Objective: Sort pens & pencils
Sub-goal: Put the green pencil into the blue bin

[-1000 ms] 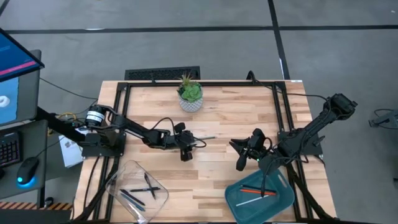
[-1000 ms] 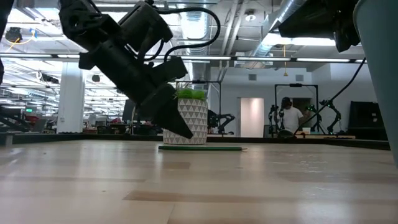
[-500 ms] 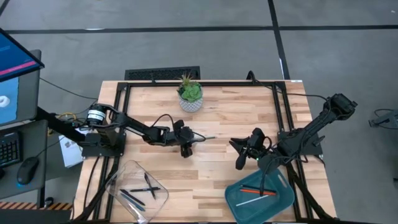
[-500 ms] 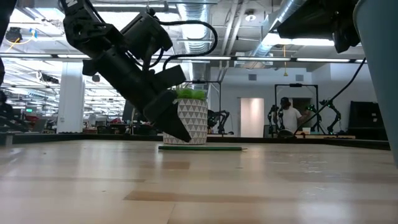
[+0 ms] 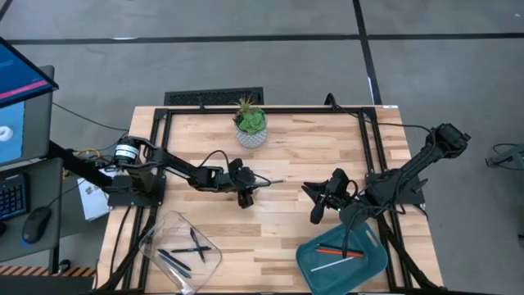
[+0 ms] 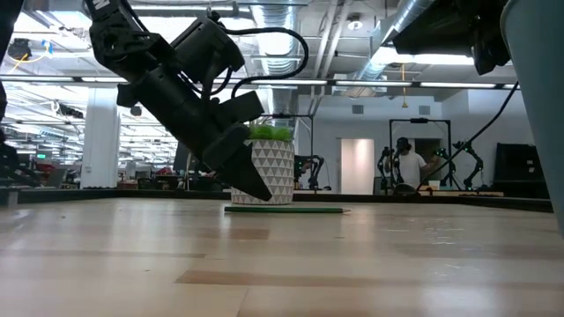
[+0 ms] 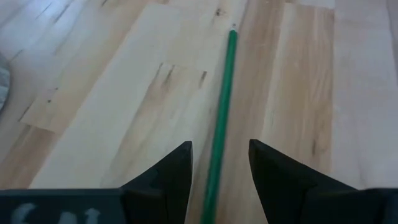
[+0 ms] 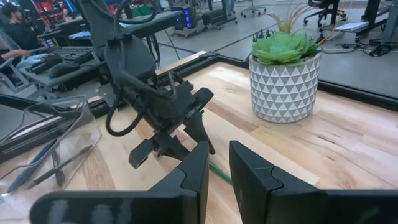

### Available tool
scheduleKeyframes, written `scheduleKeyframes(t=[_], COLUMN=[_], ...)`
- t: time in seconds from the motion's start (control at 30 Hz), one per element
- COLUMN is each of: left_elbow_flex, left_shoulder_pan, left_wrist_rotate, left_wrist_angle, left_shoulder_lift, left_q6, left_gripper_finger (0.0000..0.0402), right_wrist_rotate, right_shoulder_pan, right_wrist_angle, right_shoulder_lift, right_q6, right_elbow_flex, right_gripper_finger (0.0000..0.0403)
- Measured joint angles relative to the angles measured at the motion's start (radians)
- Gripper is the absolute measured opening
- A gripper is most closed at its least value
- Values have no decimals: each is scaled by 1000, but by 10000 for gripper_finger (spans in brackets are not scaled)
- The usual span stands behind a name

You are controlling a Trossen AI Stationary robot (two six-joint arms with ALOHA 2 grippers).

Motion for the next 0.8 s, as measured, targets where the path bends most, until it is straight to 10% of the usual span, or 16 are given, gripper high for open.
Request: scheduleKeyframes(t=[0.8], left_elbow_flex=[5], left_shoulder_pan=[19], left_wrist_rotate=[46], left_wrist_angle=[143], left_shoulder_lift=[115], left_q6=[5], left_gripper_finger=[151], right_wrist_rotate=[0], right_shoulder_pan=[0], right_wrist_angle=[-15], right_shoulder_lift=[1], right_q6=[26], right_elbow_flex=[-1], right_gripper_finger=[87])
